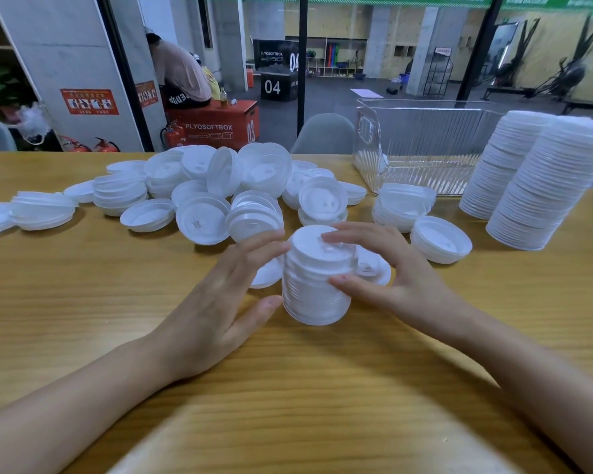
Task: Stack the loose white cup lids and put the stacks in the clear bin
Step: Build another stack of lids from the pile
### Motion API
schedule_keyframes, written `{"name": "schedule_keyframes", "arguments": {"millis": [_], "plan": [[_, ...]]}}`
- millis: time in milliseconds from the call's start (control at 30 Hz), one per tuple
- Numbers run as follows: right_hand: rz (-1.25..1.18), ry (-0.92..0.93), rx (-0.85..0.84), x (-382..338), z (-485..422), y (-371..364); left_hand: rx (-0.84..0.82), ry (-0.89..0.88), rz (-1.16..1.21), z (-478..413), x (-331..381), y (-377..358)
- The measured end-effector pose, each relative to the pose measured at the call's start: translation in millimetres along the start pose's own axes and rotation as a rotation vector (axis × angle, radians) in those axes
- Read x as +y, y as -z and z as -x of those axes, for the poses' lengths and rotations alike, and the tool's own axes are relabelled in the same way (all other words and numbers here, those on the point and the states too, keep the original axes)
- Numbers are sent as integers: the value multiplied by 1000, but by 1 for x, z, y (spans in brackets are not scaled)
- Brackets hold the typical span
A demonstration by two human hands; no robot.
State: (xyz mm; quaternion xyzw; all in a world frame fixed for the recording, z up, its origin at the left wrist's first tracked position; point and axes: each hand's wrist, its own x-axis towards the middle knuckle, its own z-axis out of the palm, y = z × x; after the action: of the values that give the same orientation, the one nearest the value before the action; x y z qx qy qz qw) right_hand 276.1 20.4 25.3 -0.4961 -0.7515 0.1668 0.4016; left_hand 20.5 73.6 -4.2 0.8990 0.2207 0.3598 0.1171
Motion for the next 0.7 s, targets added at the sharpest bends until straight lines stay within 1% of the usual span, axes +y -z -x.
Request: {"name": "schedule_keyframes", "arguments": {"millis": [433,533,633,667,700], "plan": [[33,50,-31,3,1,-1,-52,-13,-50,0,1,0],[12,83,35,5,1,6,-56,-6,-35,0,1,1],[96,62,155,19,-2,19,-54,-4,-24,1,2,1],[151,28,153,26,-2,22,-53,-4,-25,1,2,0],[216,-14,114,32,-2,25,-53,-3,-26,1,2,0]]}}
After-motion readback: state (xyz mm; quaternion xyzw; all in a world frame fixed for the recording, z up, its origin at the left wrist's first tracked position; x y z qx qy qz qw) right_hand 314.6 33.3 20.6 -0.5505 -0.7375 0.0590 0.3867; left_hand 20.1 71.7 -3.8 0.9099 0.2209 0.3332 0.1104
